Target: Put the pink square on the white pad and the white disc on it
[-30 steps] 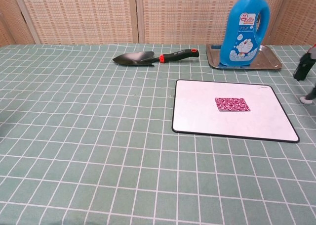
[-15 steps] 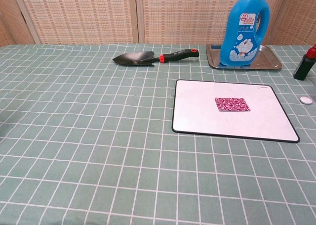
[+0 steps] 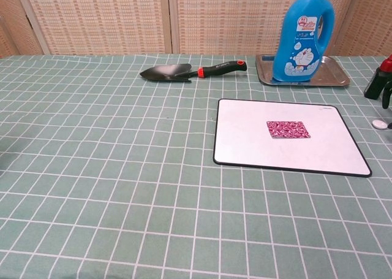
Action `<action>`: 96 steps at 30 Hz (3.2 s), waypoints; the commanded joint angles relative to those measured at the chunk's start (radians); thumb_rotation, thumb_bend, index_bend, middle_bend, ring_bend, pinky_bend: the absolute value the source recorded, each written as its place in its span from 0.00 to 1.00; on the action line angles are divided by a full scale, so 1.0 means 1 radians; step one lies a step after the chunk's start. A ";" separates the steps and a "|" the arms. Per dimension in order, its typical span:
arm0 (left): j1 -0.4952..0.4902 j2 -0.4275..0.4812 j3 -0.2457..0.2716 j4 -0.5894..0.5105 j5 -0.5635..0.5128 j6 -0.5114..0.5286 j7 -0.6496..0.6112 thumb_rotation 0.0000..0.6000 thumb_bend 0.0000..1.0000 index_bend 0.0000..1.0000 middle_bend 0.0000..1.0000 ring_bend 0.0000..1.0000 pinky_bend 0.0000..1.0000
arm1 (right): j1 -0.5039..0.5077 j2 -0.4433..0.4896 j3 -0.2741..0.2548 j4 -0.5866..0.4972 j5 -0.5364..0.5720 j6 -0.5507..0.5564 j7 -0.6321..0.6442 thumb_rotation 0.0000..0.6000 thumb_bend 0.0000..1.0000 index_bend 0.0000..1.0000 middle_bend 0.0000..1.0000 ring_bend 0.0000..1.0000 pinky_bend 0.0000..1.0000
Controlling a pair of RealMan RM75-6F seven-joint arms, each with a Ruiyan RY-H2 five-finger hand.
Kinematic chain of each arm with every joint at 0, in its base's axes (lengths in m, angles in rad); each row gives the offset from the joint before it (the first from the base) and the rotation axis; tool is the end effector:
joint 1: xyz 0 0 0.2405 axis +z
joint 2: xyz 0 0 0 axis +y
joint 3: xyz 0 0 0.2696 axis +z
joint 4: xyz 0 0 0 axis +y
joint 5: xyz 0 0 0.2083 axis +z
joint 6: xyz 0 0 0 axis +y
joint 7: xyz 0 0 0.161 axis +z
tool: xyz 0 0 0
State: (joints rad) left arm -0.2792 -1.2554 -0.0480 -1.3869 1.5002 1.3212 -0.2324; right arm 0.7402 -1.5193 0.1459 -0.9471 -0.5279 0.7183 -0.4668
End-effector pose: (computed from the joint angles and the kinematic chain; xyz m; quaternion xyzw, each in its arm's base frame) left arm -0.3215 0.2659 0.1190 -0.6250 -0.4234 -0.4267 0.4980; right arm -0.3466 -0.4303 0.0644 0.5976 -0.4832 0.1480 0.6225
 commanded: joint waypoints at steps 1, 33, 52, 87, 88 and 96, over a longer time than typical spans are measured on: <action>0.000 0.001 0.000 0.000 0.000 0.000 -0.002 1.00 0.23 0.00 0.00 0.00 0.00 | 0.002 -0.005 0.004 0.010 0.009 -0.011 -0.009 1.00 0.12 0.45 0.00 0.00 0.00; -0.006 -0.002 0.002 0.014 0.000 -0.009 -0.027 1.00 0.23 0.00 0.00 0.00 0.00 | 0.023 -0.085 0.047 0.153 0.063 -0.102 -0.076 1.00 0.14 0.43 0.00 0.00 0.00; -0.014 -0.004 0.003 0.027 -0.006 -0.030 -0.047 1.00 0.23 0.00 0.00 0.00 0.00 | 0.038 -0.100 0.054 0.198 0.088 -0.146 -0.081 1.00 0.15 0.45 0.00 0.00 0.00; -0.020 -0.003 0.010 0.036 -0.007 -0.047 -0.069 1.00 0.23 0.00 0.00 0.00 0.00 | 0.056 -0.115 0.044 0.226 0.163 -0.180 -0.122 1.00 0.17 0.46 0.00 0.00 0.00; -0.021 -0.004 0.010 0.036 -0.007 -0.048 -0.069 1.00 0.23 0.00 0.00 0.00 0.00 | 0.057 -0.114 0.044 0.225 0.168 -0.182 -0.123 1.00 0.17 0.46 0.00 0.00 0.00; -0.022 -0.005 0.011 0.043 -0.009 -0.055 -0.079 1.00 0.23 0.00 0.00 0.00 0.00 | 0.065 -0.110 0.039 0.220 0.193 -0.186 -0.135 1.00 0.17 0.45 0.00 0.00 0.00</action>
State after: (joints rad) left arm -0.3016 -1.2599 -0.0365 -1.3440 1.4916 1.2665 -0.3116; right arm 0.8048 -1.6294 0.1858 -0.7268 -0.3352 0.5331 -0.6016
